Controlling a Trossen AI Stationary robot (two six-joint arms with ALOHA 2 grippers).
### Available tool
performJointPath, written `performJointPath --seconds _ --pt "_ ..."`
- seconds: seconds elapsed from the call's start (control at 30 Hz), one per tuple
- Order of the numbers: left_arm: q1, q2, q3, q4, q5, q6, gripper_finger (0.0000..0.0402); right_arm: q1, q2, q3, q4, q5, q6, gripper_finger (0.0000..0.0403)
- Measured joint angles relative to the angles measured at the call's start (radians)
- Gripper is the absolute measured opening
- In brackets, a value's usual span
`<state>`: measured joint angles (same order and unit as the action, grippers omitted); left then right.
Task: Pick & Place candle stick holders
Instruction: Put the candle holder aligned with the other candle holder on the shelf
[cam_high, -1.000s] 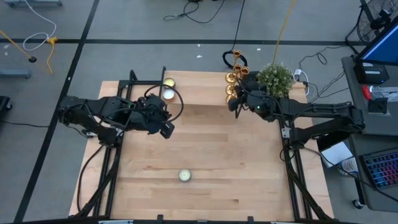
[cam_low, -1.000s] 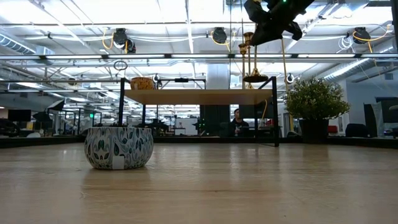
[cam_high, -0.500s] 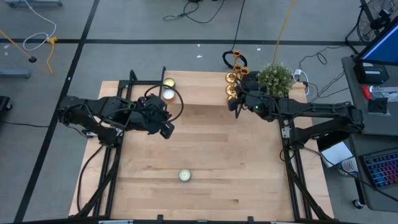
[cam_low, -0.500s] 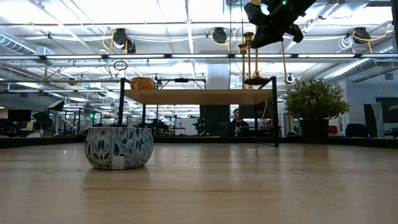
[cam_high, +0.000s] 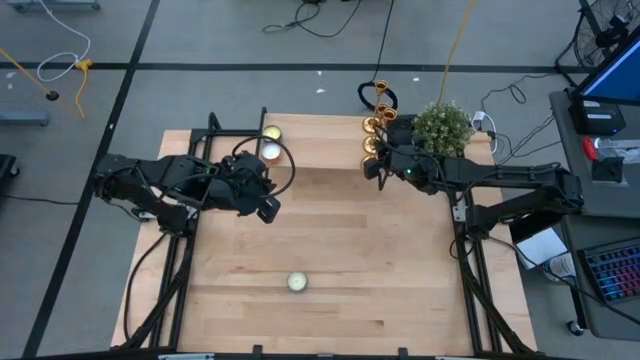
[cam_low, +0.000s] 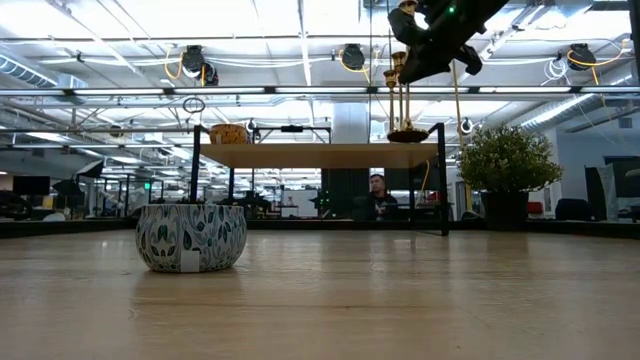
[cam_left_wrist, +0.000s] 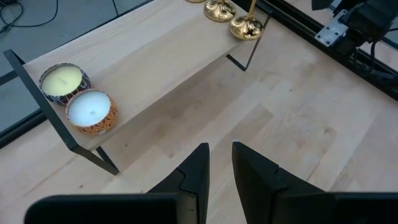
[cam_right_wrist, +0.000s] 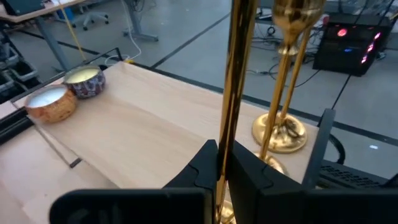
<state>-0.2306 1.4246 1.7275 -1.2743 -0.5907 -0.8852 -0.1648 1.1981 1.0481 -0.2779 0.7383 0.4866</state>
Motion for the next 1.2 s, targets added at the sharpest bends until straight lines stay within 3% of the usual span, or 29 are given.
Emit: performJointPath --seconds 1.2 --pt "0.0 0.0 0.0 0.0 0.001 0.008 0.0074 -0.026 0.0 0.0 -0.043 -0.01 0.003 0.0012"
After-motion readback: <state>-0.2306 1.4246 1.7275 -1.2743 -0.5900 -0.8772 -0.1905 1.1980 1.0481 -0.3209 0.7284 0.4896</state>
